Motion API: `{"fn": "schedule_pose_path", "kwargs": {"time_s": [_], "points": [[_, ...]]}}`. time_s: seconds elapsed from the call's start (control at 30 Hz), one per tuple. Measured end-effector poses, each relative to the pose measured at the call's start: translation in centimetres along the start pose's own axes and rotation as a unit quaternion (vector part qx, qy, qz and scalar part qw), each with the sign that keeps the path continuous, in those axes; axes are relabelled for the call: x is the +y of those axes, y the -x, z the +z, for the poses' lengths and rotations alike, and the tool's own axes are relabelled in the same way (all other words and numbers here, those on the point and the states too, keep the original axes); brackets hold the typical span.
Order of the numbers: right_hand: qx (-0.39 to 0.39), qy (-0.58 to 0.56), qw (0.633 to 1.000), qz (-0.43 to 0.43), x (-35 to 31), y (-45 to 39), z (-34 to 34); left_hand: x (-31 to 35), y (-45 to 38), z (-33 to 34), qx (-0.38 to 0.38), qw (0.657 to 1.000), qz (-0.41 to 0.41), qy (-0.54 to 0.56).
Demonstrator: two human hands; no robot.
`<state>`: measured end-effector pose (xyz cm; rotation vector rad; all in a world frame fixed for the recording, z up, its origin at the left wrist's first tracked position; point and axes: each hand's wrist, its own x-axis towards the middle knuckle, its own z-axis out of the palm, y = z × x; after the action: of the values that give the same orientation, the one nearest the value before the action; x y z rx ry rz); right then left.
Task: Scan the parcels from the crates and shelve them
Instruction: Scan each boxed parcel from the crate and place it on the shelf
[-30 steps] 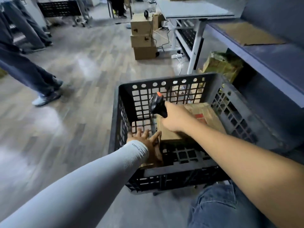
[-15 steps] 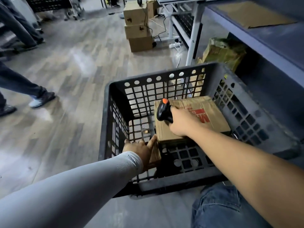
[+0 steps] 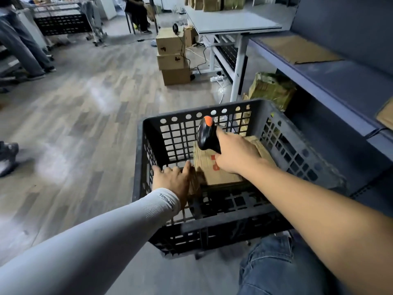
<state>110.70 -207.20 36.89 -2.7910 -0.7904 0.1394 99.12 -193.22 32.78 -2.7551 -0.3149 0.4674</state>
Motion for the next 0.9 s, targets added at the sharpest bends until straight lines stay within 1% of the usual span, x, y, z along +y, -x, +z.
{"fn": "schedule_pose_path", "kwargs": {"time_s": [0.17, 0.27, 0.4, 0.53, 0.7, 0.83, 0.9], "points": [[0.062, -0.008, 0.998, 0.010, 0.6, 2.8, -3.4, -0.6, 1.3, -2.6, 0.123, 0.991, -0.004, -0.060], [0.082, -0.003, 0.996, 0.019, 1.3, 5.1, -5.0, 0.2, 1.9, -3.5, 0.203, 0.977, 0.003, -0.058], [0.114, -0.002, 0.993, 0.038, 2.7, 8.8, -7.2, 2.1, 3.2, -5.7, 0.272, 0.960, 0.027, -0.056], [0.145, -0.021, 0.986, 0.076, 4.6, 12.6, -9.6, 4.1, 4.5, -9.3, 0.342, 0.937, 0.052, -0.059], [0.195, -0.054, 0.970, 0.132, 7.6, 18.4, -12.2, 7.9, 6.9, -13.6, 0.405, 0.911, 0.075, 0.007], [0.258, -0.081, 0.950, 0.159, 10.3, 24.2, -12.7, 12.5, 9.4, -15.3, 0.445, 0.884, 0.142, -0.003], [0.293, -0.105, 0.933, 0.183, 11.8, 27.3, -12.4, 15.1, 10.4, -15.6, 0.460, 0.872, 0.169, 0.005]]}}
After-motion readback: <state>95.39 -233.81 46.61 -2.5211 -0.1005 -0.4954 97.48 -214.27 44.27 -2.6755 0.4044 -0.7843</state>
